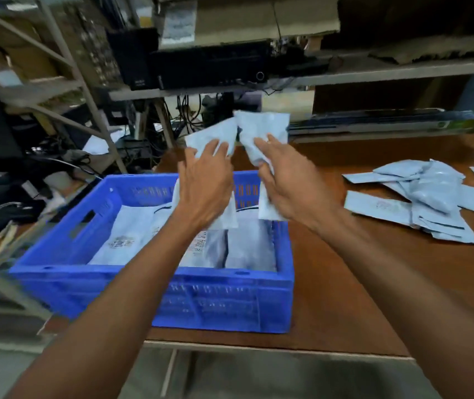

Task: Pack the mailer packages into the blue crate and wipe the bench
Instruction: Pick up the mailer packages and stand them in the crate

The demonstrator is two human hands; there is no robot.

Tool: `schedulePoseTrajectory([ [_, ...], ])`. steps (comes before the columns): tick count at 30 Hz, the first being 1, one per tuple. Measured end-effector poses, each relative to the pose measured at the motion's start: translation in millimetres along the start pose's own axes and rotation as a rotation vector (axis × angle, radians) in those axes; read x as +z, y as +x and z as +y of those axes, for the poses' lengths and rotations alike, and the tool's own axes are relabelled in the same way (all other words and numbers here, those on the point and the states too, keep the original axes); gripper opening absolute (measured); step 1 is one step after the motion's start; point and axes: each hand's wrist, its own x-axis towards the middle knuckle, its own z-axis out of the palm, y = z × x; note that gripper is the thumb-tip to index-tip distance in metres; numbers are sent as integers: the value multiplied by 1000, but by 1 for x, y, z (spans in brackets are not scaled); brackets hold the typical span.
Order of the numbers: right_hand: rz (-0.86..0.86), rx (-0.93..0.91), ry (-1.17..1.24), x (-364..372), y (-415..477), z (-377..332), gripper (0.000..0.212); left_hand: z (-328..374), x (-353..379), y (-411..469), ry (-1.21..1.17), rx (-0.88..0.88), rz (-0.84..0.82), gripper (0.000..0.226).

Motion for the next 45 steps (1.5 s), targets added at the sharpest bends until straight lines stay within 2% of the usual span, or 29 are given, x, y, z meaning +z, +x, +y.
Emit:
schedulePoseTrajectory([
  [3,-262,5,-66,58,7,-29,35,-59,44,-24,79,-31,-307,38],
  [5,-387,78,-210,93,4,-31,30,-79,67,-29,97,-34,-535,50],
  [7,-579,210,-277,115,4,-24,44,-87,88,-25,118,73,-669,74],
  [9,-734,344,-270,125,5,-17,61,-87,95,-22,96,116,-830,72],
  [12,-795,377,-306,131,3,-5,73,-92,102,-25,34,63,-961,72],
  [15,-1003,360,-343,140,-3,1,86,-95,106,-30,108,162,-1104,75],
  [17,-1053,362,-353,143,-6,2,90,-96,110,-29,143,205,-1112,75],
  [19,-1035,342,-356,139,-5,2,86,-97,106,-25,133,219,-1086,73],
  [21,-958,228,-399,132,2,3,77,-98,102,-18,91,201,-1007,72],
  [22,-866,132,-425,124,8,2,69,-96,98,-12,56,177,-929,71],
  [24,-563,-12,-372,96,22,7,50,-84,92,4,-50,156,-688,67],
  [26,-295,13,-234,59,31,27,38,-57,84,18,-233,183,-433,60],
  [28,-187,112,-179,21,29,67,36,-14,78,30,-376,244,-315,53],
  [32,-241,406,-212,-24,-17,177,24,105,82,37,-408,410,-355,50],
  [37,-286,691,-252,-50,-95,299,36,239,140,39,-222,485,-608,59],
  [41,-185,748,-234,-67,-114,383,47,299,218,43,-73,521,-738,66],
  [45,-173,726,-229,-51,-96,458,59,334,289,59,-34,587,-763,70],
])
